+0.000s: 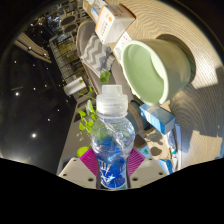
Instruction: Pour water
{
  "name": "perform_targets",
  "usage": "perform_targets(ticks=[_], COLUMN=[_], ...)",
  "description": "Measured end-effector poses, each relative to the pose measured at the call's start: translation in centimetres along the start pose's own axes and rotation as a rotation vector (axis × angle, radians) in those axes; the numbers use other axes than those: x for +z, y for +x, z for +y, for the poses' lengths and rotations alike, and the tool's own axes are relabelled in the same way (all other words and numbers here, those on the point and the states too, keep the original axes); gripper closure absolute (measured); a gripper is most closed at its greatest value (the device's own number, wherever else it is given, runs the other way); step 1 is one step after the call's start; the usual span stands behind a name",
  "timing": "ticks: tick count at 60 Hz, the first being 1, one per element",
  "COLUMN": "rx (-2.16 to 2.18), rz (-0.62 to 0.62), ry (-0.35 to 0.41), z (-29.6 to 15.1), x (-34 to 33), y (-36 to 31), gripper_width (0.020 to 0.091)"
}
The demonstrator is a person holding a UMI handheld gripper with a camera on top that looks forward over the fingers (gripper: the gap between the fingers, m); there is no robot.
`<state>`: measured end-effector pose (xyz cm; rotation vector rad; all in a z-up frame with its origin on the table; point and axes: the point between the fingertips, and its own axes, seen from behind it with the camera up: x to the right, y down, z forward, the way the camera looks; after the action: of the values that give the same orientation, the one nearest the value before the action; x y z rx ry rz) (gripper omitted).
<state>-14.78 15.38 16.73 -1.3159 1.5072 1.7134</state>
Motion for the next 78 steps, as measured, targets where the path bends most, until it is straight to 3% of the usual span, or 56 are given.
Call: perform_targets(ticks=[18,29,42,50,63,78], rx=[-0.497,-1.026,-1.568,-1.791,-1.867,-1.837], rz=[0.097,0.132,0.259,0.415,0.580,0.582], ry=[0.017,0.129,0.309,0.355,0.301,0.253], z=[-0.5,-3.7,-12.1,-19.2,-27.3,-29.1], x=[-3.7,-8.1,-15.5,-19.0,-21.4,-22.1], y=[-5.4,-13.3,-18.5,-15.7,-8.9,-3.6], gripper_width=[0.0781,0.0777,0.0776,0.0777,0.0777,0.0772])
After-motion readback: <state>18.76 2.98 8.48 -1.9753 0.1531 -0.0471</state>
